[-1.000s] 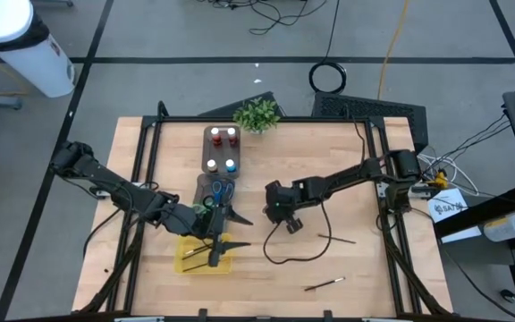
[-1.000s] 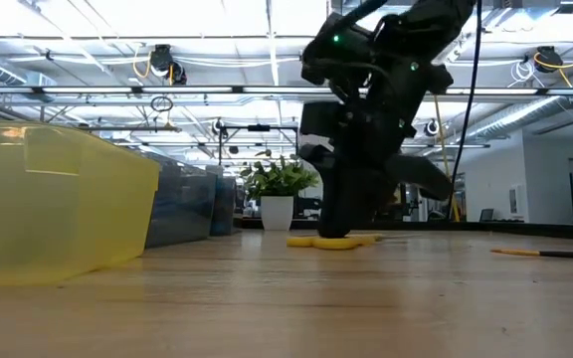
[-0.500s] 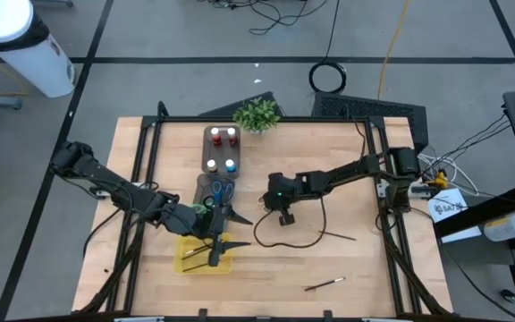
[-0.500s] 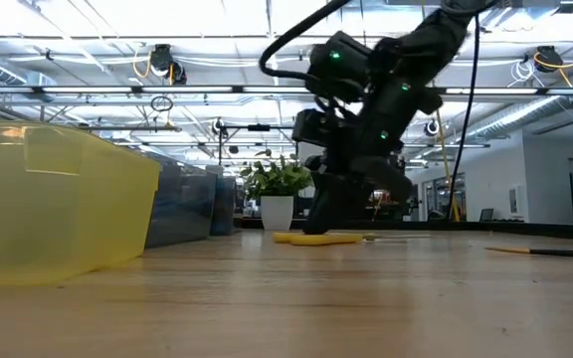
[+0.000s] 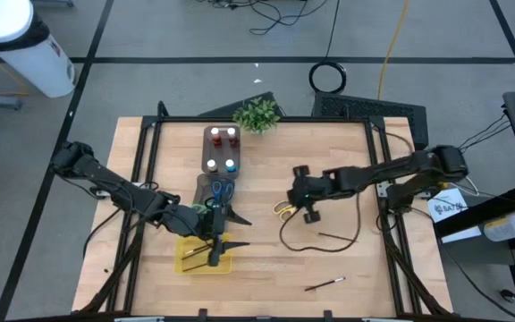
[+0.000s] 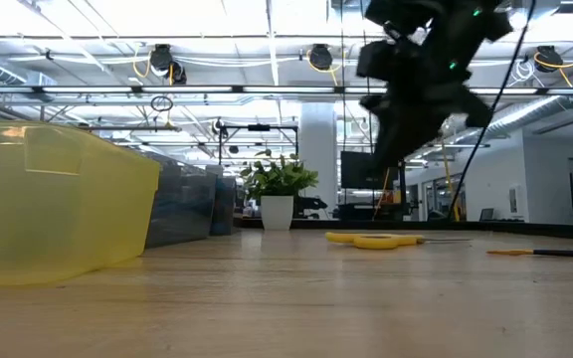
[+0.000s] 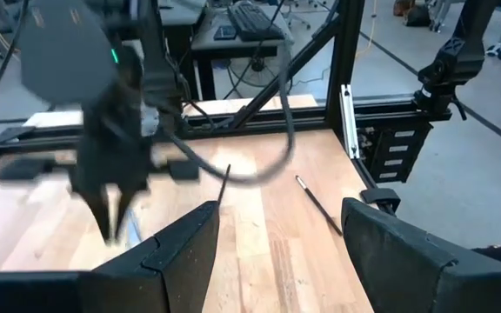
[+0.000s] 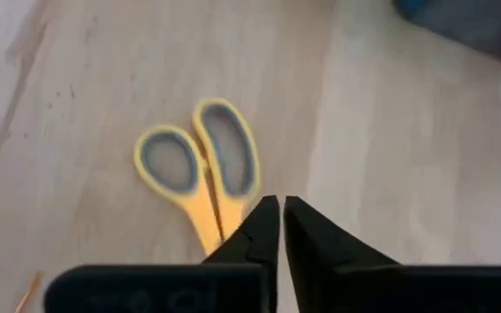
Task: Pick & Place Paint Supplies
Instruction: Put the yellow scissors into the bottom black bin
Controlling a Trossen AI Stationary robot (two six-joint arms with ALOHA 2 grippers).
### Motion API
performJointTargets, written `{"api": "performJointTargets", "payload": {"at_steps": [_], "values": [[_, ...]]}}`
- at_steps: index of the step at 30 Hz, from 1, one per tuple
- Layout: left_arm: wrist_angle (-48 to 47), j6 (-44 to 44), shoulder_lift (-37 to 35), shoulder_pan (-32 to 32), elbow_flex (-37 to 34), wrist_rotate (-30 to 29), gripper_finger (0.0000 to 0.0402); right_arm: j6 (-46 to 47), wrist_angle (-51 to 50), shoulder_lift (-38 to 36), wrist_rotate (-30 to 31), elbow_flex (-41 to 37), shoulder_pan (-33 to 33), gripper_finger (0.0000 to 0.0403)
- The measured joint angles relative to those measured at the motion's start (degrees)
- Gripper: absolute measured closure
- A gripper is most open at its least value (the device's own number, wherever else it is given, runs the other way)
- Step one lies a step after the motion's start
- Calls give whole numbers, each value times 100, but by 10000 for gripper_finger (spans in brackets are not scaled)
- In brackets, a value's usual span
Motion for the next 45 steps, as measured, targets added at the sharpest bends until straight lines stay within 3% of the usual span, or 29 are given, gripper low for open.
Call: {"api": "performJointTargets", "payload": {"at_steps": [5, 12, 18, 41, 45], "values": [[-3, -180, 255, 3, 0, 10, 149, 446, -840, -566, 25, -406, -38, 401], [97, -123, 511, 107, 0, 7, 149, 734, -398, -841, 27, -1602, -218, 402], [157, -247, 520, 298, 0, 11, 149, 751, 64, -847, 6, -2134, -429, 403], [72, -395, 546, 450, 0, 29, 149, 1188, 565, -847, -133, -2574, -639, 403], [-45, -769, 646, 498, 4, 7, 149, 1289, 530, -845, -134, -2576, -639, 403]]}}
